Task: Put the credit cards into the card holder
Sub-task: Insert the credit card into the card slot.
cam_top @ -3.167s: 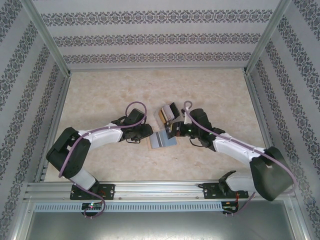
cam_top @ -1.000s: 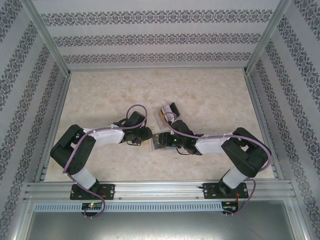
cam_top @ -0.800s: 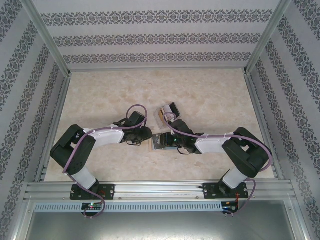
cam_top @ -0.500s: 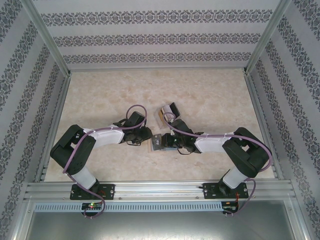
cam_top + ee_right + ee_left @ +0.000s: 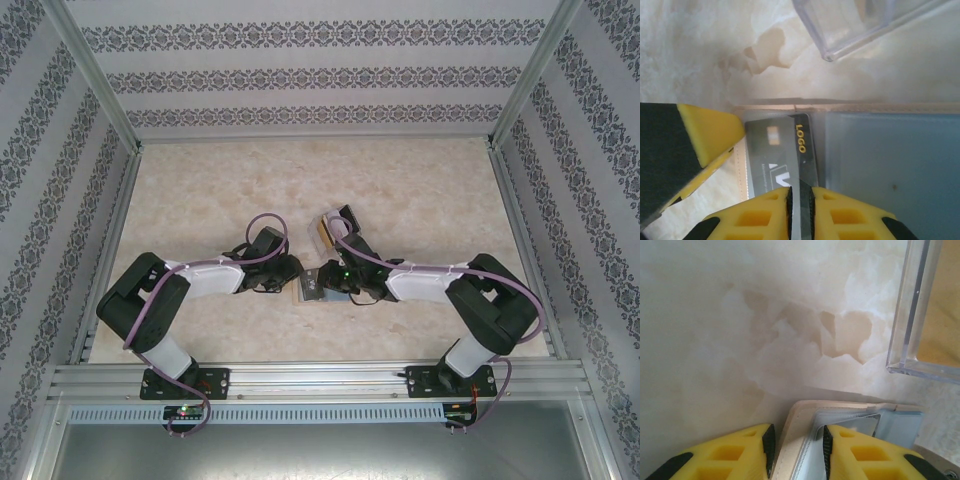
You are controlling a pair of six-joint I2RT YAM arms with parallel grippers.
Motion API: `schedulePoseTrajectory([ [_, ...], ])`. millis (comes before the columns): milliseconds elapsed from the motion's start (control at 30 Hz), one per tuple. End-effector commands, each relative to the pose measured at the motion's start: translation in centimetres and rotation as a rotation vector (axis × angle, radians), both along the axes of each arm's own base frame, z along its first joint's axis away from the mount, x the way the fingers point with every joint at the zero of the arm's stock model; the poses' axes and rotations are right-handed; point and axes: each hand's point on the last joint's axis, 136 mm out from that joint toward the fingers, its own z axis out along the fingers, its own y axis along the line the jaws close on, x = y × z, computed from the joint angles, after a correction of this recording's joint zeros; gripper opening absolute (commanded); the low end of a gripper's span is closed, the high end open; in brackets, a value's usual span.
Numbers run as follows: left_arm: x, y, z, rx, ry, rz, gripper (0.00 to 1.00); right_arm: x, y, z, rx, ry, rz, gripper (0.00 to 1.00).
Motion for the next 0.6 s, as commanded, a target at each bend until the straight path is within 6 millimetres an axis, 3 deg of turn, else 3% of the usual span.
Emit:
schedulePoseTrajectory([
  [0, -2.2, -1.7, -0.8, -0.063, 0.058, -0.074, 0.37, -0.5, -1.7, -0.1, -0.107, 0.004, -0.010, 0.18],
  [367, -4.0, -1.0, 0.0, -0.027, 0.067, -0.142, 0.42, -1.7, 0.2, -1.0, -0.082, 0.059, 0.074, 0.16],
  [567, -4.5, -0.4, -0.2, -0.011, 0.071, -0.136, 0.42, -2.3, -1.0, -1.7, -0.133, 0.075, 0.054, 0.17],
])
